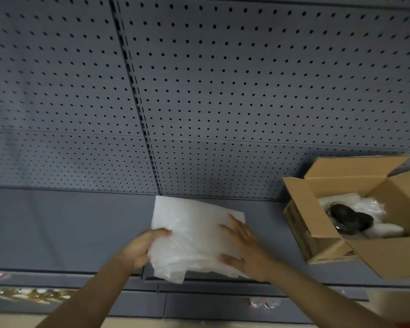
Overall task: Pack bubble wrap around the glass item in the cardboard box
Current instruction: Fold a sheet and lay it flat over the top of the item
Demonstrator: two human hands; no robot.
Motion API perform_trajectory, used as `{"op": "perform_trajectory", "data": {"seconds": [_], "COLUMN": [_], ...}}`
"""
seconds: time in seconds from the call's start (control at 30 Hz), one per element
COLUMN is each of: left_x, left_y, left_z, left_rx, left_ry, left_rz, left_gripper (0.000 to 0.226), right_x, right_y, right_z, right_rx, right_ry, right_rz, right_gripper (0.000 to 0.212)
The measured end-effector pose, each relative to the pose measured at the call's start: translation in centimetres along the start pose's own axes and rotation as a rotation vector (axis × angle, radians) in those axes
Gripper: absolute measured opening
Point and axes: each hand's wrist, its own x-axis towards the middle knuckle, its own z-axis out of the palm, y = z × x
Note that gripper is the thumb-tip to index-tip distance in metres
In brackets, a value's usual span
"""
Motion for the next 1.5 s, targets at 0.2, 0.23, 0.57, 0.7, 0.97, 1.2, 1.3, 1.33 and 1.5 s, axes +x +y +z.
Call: {"op": "perform_trajectory", "data": {"seconds": [0.2, 0.23, 0.57, 0.7, 0.97, 1.2, 1.3, 1.33, 1.5], "left_x": [-0.9, -1.0, 1.6, 3.2, 1.5, -1.0, -2.0, -2.2, -2.9], "left_y": [0.5, 0.6, -0.4, -2.1, 4.7, 11.8, 13.6, 14.0, 14.8], "left_z": [-1.3, -1.4, -1.7, -2.2, -2.6, 0.2, 3.4, 4.5, 11.2], "left_rx": [-0.019, -0.023, 0.325, 0.381, 0.371, 0.462, 0.489, 0.498, 0.537], "left_ry": [-0.047, -0.06, 0.216, 0.261, 0.15, 0.009, -0.023, -0.033, -0.056], "left_rz": [0.001, -0.003, 0.176, 0.09, 0.193, 0.326, 0.379, 0.396, 0.445], "left_gripper": [0.075, 0.08, 0.023, 0.023, 0.03, 0.036, 0.026, 0.025, 0.018], "right_x": [2.2, 2.3, 3.6, 4.0, 3.3, 1.6, -0.2, -0.8, -4.8], "right_y": [0.4, 0.8, 3.3, 3.5, 0.4, -1.8, -1.3, -1.0, 2.1], "right_z": [0.8, 0.4, -0.4, -1.1, -6.3, -13.4, -16.7, -17.5, -20.4], "right_rx": [1.252, 1.363, 0.902, 0.685, 0.653, 0.579, 0.521, 0.498, 0.474], "right_ry": [0.246, 0.153, 0.315, 0.308, 0.361, 0.459, 0.512, 0.521, 0.581], "right_rz": [0.412, 0.379, 0.584, 0.654, 0.446, 0.32, 0.313, 0.315, 0.355], "right_gripper": [0.071, 0.063, 0.029, 0.033, 0.03, 0.027, 0.03, 0.03, 0.024]}}
